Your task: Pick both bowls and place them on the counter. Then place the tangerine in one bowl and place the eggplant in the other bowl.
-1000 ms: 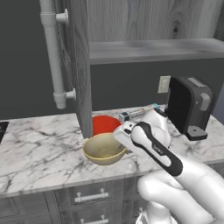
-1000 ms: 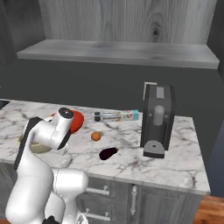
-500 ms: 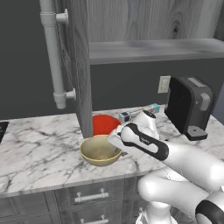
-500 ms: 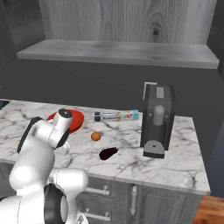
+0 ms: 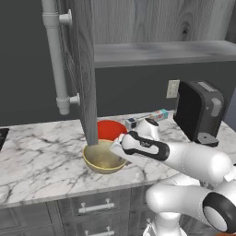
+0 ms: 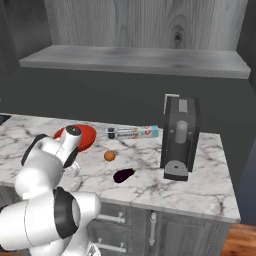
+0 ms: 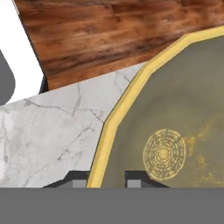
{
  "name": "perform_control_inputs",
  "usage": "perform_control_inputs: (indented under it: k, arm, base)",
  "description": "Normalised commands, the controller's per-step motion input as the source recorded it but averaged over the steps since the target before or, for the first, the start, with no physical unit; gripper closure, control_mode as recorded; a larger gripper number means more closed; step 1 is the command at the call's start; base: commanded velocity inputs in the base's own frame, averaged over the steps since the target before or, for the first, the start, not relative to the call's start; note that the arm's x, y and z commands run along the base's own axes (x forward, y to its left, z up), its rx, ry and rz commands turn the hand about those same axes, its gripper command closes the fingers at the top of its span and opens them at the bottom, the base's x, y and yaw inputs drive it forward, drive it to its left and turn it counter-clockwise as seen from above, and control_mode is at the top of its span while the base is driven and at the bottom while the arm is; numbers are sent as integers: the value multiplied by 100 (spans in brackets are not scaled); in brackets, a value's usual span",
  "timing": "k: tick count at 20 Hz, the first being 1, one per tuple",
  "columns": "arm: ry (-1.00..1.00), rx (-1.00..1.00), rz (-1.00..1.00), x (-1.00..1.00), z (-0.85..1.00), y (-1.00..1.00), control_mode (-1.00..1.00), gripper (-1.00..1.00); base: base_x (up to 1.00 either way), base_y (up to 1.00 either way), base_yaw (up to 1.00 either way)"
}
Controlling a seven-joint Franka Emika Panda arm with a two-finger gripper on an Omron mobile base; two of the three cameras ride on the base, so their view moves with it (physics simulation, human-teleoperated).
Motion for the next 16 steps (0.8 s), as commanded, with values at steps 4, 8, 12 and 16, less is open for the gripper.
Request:
perform_control_inputs:
  k: [4,8,12,16]
  arm:
    - [-1,0,0,-10,13,0,-100,-100]
    - [0,0,-1,-22,20,-1,-100,-100]
    - [-2,0,-5,-32,40,-11,-100,-100]
    - [-1,0,-9,-26,45,-28,-100,-100]
  base:
    - [0,0,0]
    - [0,0,0]
    - [0,0,0]
    - [0,0,0]
